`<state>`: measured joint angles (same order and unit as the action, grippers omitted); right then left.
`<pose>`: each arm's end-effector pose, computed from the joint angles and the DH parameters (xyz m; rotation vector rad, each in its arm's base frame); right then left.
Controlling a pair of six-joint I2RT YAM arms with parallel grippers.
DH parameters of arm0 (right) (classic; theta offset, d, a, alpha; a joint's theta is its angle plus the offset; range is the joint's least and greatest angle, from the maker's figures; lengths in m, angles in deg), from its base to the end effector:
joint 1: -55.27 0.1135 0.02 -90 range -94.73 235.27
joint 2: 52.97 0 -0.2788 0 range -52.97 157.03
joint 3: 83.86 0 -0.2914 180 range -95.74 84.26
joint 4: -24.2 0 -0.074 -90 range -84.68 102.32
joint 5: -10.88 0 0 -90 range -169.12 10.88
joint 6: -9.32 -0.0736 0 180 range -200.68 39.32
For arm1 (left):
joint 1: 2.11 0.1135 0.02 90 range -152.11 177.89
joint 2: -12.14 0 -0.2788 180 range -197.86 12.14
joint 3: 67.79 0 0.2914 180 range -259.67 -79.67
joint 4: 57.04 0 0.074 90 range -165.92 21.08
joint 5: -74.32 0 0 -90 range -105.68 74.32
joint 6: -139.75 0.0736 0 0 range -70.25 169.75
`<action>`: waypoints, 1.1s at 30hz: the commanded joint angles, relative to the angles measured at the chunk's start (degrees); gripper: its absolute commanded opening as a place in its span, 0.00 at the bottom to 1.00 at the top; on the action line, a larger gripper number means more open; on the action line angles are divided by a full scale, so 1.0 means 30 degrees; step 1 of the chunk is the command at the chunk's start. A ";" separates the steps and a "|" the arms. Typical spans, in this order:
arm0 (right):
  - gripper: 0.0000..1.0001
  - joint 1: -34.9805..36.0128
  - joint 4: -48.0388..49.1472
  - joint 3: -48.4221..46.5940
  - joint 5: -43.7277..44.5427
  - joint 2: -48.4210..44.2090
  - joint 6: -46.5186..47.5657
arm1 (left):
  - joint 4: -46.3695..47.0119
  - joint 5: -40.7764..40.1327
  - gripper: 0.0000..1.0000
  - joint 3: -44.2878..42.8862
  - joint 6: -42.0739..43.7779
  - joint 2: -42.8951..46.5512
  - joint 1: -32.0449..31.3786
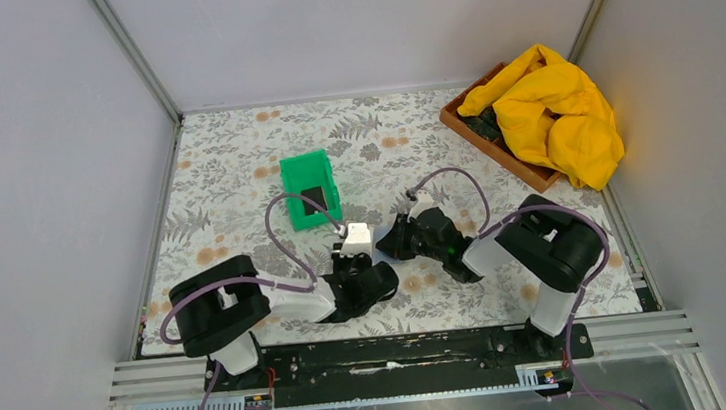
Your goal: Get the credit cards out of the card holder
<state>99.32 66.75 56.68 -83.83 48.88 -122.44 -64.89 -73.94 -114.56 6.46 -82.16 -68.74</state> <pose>0.2480 0.2483 0.0781 -0.1012 2.0691 1.0524 0.1771 -0.2521 0.0838 0.0641 2.0199 0.1290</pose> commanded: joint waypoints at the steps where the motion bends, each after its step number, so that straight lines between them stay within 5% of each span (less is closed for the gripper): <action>1: 0.19 0.0148 -0.4243 -0.0012 0.0048 -0.1485 0.1395 | 0.0017 -0.0044 0.39 0.1221 -0.2027 -0.0394 -0.0217; 8: 0.20 0.0667 -0.6113 -0.2551 -0.0243 -0.1833 0.1852 | -0.2927 -0.1003 0.38 0.0653 -0.6043 -0.1416 -0.2328; 14: 0.20 0.1113 -0.5841 -0.3804 -0.0378 -0.0095 0.1492 | -0.4378 -0.1384 0.38 -0.0447 -0.6731 -0.1767 -0.3326; 23: 0.18 0.1210 -0.4787 -0.2362 0.0216 0.0885 0.0997 | -0.3539 -0.0878 0.41 0.1185 -0.5559 0.1920 -0.3380; 26: 0.18 0.1221 -0.4601 -0.2164 0.0193 0.1024 0.0941 | -0.4137 -0.0666 0.51 0.1235 -0.5336 0.3694 -0.3357; 31: 0.18 0.1213 -0.4268 -0.2045 -0.0021 0.1029 0.0795 | 0.0838 0.2221 0.64 0.3025 -0.0966 0.7456 -0.2989; 33: 0.18 0.1223 -0.4232 -0.2030 -0.0038 0.1004 0.0746 | 0.2793 0.4746 0.57 0.3841 0.0296 0.8394 -0.2090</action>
<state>102.36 56.81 49.36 -84.16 50.30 -120.16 -70.20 -70.68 -107.20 -3.24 -61.74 -77.99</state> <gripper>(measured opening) 0.186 0.634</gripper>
